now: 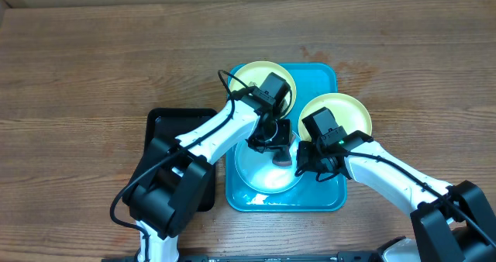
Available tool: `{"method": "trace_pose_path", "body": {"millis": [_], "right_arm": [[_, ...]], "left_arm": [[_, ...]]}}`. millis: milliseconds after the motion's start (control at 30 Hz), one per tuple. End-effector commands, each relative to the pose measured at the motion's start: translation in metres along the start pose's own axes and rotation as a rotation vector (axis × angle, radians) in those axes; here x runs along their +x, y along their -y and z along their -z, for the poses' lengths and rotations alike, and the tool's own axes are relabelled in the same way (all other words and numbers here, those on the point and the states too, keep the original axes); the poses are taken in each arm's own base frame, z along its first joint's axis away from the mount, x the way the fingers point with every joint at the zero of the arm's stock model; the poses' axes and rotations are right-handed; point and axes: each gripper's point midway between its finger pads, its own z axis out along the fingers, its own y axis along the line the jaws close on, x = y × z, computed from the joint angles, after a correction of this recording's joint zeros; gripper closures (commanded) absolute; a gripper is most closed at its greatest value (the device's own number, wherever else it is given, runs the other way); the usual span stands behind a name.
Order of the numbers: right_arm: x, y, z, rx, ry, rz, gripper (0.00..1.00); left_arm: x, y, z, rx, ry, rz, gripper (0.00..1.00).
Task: Clean dirty plates on tray and stack at the side
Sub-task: 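Scrub the white plate with the sponge in the left gripper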
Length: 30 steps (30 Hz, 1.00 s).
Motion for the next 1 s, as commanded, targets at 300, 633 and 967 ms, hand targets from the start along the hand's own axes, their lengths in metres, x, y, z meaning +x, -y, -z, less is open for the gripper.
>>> {"method": "trace_pose_path", "body": {"millis": [300,633,967], "right_arm": [[0.000,0.017,-0.003,0.063,0.012,-0.020,0.96],[0.000,0.017,-0.003,0.063,0.012,-0.019,0.96],[0.000,0.017,-0.003,0.063,0.012,-0.019,0.96]], "left_arm": [[0.018,-0.097,0.023,-0.492,-0.002,0.103,0.96],[-0.015,-0.146,0.074,-0.881,0.183,-0.018,0.96],[-0.024,-0.074,0.031,-0.432,0.118,-0.040,0.96]]}}
